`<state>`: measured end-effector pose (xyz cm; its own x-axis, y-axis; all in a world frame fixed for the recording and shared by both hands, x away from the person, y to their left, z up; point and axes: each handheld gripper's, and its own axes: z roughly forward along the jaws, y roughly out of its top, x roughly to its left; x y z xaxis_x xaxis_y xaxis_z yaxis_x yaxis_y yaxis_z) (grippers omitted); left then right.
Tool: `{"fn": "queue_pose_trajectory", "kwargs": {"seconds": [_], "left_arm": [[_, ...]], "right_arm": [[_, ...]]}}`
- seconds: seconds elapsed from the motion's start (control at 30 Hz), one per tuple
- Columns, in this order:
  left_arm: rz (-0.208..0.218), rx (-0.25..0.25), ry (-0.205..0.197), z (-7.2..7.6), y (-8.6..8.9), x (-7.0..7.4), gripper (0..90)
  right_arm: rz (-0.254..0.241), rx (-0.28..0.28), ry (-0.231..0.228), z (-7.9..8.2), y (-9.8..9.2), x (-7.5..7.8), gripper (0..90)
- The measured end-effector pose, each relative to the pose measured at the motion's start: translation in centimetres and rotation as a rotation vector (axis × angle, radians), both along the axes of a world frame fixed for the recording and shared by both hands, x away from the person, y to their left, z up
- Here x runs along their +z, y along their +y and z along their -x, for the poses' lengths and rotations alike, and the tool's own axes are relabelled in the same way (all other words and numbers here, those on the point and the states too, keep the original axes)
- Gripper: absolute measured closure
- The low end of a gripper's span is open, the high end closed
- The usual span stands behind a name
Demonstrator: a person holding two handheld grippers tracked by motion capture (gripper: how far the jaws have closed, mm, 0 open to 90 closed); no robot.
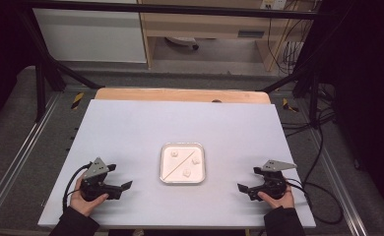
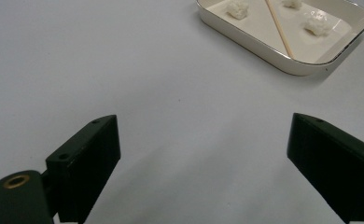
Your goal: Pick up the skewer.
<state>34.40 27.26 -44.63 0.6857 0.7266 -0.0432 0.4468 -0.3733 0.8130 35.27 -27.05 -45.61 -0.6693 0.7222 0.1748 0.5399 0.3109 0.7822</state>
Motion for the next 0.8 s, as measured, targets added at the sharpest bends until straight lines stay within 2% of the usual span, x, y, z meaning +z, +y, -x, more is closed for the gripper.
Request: {"fn": "queue_pose_trajectory", "kwargs": {"seconds": [0.57,0.8], "left_arm": [[-0.005,-0.025,-0.004,0.0,-1.0,0.3,8.4],[-0.013,-0.021,0.001,-0.1,-1.6,0.5,8.7]], "right_arm": [[0.002,-0.001,0.002,0.0,0.0,0.0,1.4],[0.000,-0.001,0.003,0.0,0.1,0.0,1.4]]}}
